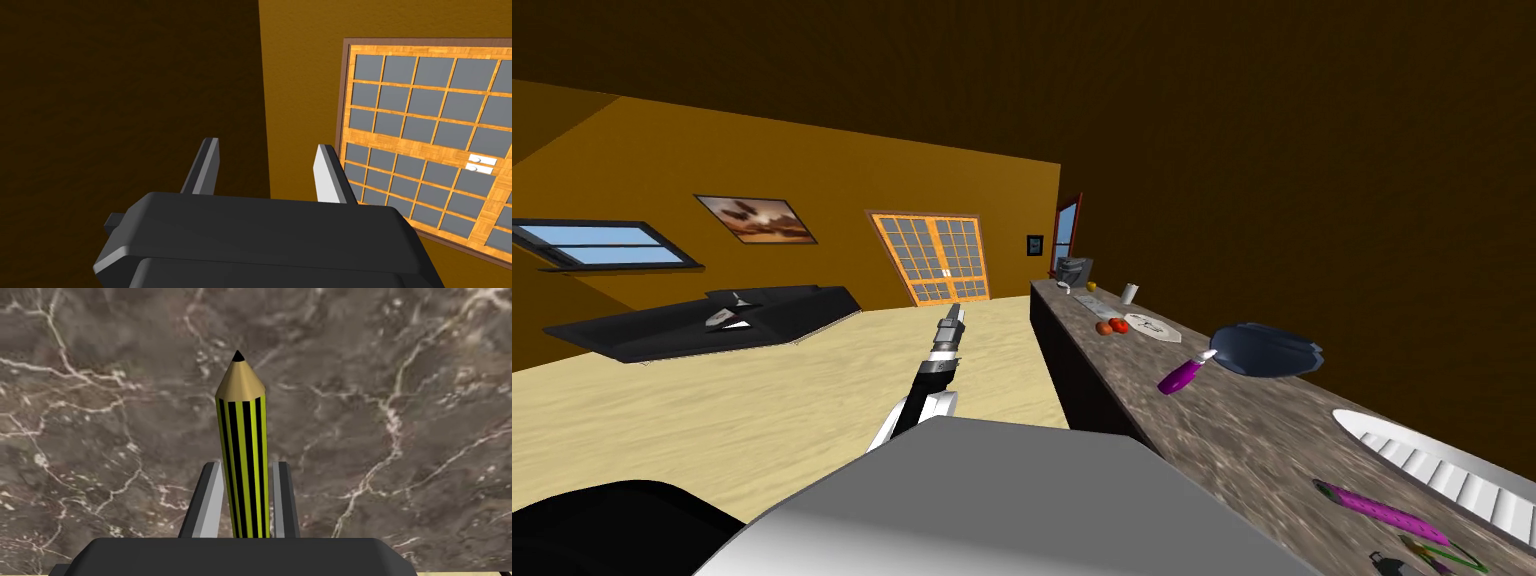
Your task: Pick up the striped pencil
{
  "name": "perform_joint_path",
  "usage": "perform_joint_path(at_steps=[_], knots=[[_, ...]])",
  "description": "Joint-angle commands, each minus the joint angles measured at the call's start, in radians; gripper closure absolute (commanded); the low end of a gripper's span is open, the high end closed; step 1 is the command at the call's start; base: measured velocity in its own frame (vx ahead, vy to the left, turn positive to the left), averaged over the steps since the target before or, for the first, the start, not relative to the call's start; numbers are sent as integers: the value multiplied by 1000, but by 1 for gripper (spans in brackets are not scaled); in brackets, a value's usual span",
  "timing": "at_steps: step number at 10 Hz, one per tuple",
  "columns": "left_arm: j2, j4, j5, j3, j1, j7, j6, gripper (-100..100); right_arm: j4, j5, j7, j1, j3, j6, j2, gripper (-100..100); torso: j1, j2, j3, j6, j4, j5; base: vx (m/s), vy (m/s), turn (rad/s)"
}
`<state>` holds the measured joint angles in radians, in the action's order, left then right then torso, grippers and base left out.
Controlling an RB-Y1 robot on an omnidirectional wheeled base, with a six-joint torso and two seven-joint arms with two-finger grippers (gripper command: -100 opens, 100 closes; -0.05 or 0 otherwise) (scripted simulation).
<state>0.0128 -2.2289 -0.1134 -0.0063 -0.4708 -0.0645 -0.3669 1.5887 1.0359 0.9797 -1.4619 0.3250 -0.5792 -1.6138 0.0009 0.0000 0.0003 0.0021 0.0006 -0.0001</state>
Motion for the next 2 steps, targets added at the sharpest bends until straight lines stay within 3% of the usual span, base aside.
perform_joint_path(at_steps=[1, 2], knots=[[0, 0, 0, 0, 0, 0, 0, 0, 0, 0, 0, 0, 0, 0, 0, 100, 0, 0, 0, 0, 0, 0, -10, 8, -5], [0, 0, 0, 0, 0, 0, 0, 0, -1, -1, 1, 0, 2, -4, -1, 0, -1, -1, 0, 0, 0, 0, 0, 0, 0]])
